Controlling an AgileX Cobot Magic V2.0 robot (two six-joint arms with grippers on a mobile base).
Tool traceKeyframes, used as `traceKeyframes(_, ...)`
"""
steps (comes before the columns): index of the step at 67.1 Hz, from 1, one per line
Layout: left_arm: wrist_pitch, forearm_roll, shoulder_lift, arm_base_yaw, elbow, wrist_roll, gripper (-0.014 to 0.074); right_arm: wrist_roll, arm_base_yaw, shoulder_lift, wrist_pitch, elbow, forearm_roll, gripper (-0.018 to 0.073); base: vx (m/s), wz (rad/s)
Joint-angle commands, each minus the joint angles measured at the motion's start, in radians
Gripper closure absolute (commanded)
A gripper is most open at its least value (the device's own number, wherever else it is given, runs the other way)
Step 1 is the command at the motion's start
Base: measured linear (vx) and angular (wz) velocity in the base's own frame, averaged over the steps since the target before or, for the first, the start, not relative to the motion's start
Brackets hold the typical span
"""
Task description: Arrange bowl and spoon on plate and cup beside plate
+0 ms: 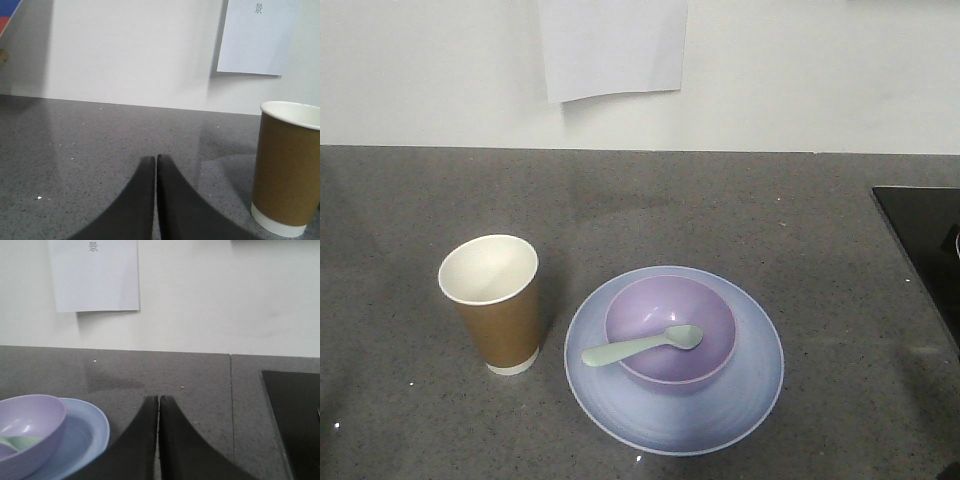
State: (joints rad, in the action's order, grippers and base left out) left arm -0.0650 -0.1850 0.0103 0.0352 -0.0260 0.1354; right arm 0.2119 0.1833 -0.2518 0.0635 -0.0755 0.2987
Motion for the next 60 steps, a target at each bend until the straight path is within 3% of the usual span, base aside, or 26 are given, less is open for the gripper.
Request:
traceKeyframes(1, 0.072, -0.01, 0.014, 0.0, -0.026, 0.0, 0.0603, -0.067, -0.068, 0.058, 0.087, 0.031, -0.051, 0.0564, 0.0, 0.0)
traceKeyframes(19, 0.071, -0.01, 0.014, 0.0, -0.026, 0.0, 0.0603, -0.251, -0.225, 0.239, 0.03, 0.098, -0.241, 0.0564, 0.0, 0.0)
traceKeyframes(30, 0.07, -0.01, 0.014, 0.0, -0.026, 0.0, 0.0603, -0.39, -0.278, 0.274, -0.002, 0.113, -0.364, 0.0564, 0.0, 0.0)
traceKeyframes(60, 0.07, -0.01, 0.014, 0.0, -0.026, 0.0, 0.0603, -0.424, -0.279, 0.274, -0.043, 0.113, -0.377, 0.0564, 0.0, 0.0)
